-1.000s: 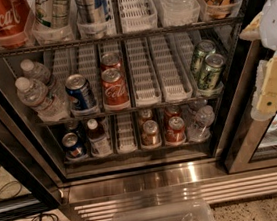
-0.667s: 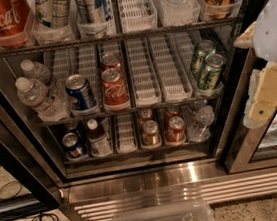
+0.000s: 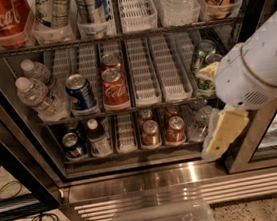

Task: Pick pepsi can from middle shelf of fridge

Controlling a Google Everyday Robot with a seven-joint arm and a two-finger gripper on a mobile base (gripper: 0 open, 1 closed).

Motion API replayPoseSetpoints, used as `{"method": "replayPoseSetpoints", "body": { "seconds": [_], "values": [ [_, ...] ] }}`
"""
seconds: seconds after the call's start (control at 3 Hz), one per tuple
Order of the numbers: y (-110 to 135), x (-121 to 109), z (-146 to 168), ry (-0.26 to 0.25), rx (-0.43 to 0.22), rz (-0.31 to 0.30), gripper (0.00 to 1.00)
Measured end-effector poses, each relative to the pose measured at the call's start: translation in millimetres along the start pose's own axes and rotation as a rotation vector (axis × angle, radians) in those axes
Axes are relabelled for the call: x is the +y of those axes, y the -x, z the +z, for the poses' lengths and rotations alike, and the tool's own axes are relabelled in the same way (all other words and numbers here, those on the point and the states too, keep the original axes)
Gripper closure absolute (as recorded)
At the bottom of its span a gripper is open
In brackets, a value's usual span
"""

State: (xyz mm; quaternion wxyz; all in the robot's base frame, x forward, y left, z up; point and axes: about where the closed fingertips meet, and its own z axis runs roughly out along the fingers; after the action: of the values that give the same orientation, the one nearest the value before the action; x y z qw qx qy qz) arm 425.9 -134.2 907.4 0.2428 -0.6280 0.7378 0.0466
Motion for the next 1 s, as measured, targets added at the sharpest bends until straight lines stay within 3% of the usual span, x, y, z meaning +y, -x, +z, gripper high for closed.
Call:
{"method": "replayPoseSetpoints", "body": {
  "seconds": [0.33,0.67,1.0],
  "values": [
    [39.0,22.2,27.8,0.034,-0.112,-0.066,0.0],
    [39.1,22.2,27.8,0.034,-0.112,-0.066,0.0],
    [53.0,25.4,42.8,0.003,-0.16,-0.055,0.0]
  ]
}}
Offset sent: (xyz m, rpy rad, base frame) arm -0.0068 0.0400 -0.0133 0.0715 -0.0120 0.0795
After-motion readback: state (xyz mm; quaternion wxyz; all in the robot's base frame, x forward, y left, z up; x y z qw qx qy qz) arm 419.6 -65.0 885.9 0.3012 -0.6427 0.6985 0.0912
